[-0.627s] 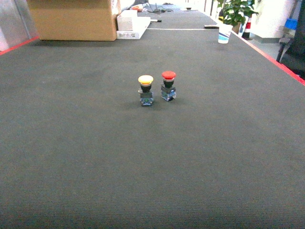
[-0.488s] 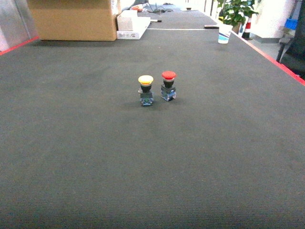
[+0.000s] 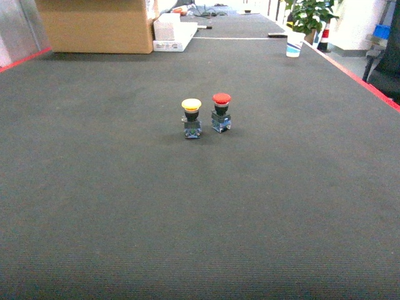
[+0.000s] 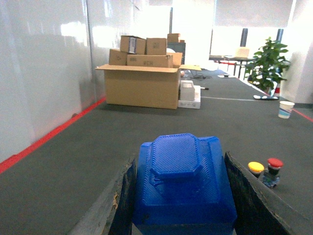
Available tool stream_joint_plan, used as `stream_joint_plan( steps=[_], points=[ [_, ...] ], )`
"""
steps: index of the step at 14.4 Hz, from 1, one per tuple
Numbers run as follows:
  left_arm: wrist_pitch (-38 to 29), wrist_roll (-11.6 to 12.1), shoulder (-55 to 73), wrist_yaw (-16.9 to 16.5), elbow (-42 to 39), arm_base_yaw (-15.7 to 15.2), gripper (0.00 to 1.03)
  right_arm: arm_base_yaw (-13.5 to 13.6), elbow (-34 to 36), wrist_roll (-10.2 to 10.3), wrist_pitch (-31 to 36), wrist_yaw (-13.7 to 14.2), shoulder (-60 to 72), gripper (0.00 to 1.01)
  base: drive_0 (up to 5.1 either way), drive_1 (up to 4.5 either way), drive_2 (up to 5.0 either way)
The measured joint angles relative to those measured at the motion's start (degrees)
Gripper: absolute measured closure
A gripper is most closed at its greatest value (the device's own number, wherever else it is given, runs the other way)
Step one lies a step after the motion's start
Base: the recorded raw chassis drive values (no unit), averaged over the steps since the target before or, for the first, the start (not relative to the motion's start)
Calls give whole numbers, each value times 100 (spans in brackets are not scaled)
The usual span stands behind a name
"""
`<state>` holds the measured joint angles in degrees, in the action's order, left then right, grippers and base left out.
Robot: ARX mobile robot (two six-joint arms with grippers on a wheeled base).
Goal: Pick blue part to blue bin on bottom shelf
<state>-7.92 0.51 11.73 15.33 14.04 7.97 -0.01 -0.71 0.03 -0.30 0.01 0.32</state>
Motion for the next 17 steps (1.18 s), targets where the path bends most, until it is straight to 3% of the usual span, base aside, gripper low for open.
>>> stream_joint_plan(
  steps=[3, 17],
  points=[
    [24, 105, 15, 98, 0, 17, 58, 0, 0, 0, -2, 0, 0, 3, 0, 0, 0],
    [-11, 127, -9, 96, 0, 20, 58, 0, 0, -2, 7, 2, 0, 3, 0, 0, 0]
  ],
)
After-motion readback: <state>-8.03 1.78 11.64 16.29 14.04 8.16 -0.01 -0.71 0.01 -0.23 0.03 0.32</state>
